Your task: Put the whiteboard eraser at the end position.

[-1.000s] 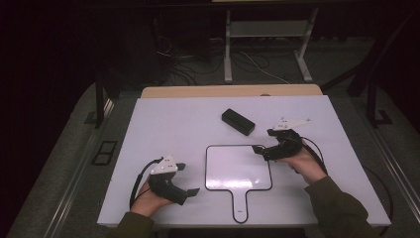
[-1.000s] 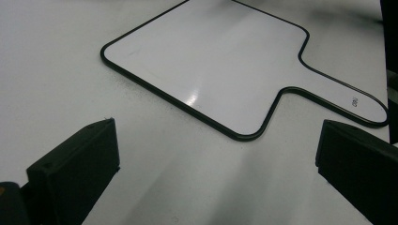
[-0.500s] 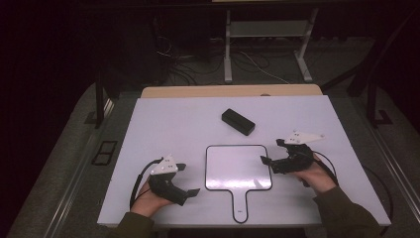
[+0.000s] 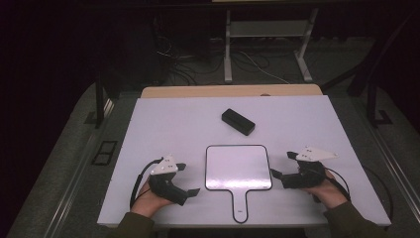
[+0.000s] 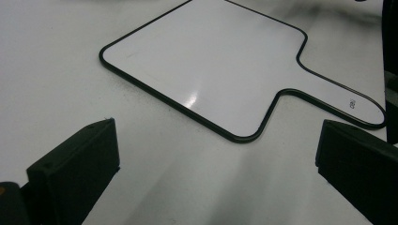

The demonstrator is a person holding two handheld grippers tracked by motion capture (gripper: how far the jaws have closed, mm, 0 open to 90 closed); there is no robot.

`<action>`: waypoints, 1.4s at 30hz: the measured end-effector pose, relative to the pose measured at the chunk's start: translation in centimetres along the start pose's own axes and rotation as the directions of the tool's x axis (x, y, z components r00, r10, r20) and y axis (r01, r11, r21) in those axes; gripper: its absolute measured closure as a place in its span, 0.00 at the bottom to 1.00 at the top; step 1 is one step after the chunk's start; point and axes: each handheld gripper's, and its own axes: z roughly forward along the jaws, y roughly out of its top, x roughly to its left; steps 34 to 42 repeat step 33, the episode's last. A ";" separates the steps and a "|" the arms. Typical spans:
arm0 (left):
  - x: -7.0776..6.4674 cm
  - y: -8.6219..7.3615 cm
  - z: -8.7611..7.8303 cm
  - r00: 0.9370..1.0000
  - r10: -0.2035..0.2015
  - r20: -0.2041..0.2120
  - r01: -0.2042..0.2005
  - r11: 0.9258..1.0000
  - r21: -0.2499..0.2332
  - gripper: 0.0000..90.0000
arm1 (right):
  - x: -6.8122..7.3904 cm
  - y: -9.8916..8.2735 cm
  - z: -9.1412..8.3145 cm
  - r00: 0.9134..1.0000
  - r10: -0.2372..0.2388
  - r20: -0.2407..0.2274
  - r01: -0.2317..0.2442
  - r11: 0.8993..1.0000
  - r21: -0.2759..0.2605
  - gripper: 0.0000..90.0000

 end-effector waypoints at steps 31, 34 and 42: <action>-0.1 -0.1 0.0 1.000 -0.006 -0.005 0.006 1.000 0.002 0.00 | -1.1 -3.6 -2.7 0.999 0.024 0.024 -0.024 1.000 0.011 0.12; -0.1 -0.1 0.0 1.000 -0.007 -0.005 0.007 1.000 0.002 0.00 | -1.1 -3.6 -2.7 0.999 0.023 0.026 -0.023 1.000 0.016 0.12; -0.1 -0.1 0.0 1.000 -0.007 -0.005 0.007 1.000 0.002 0.00 | -1.1 -3.6 -2.7 0.999 0.023 0.026 -0.023 1.000 0.016 0.12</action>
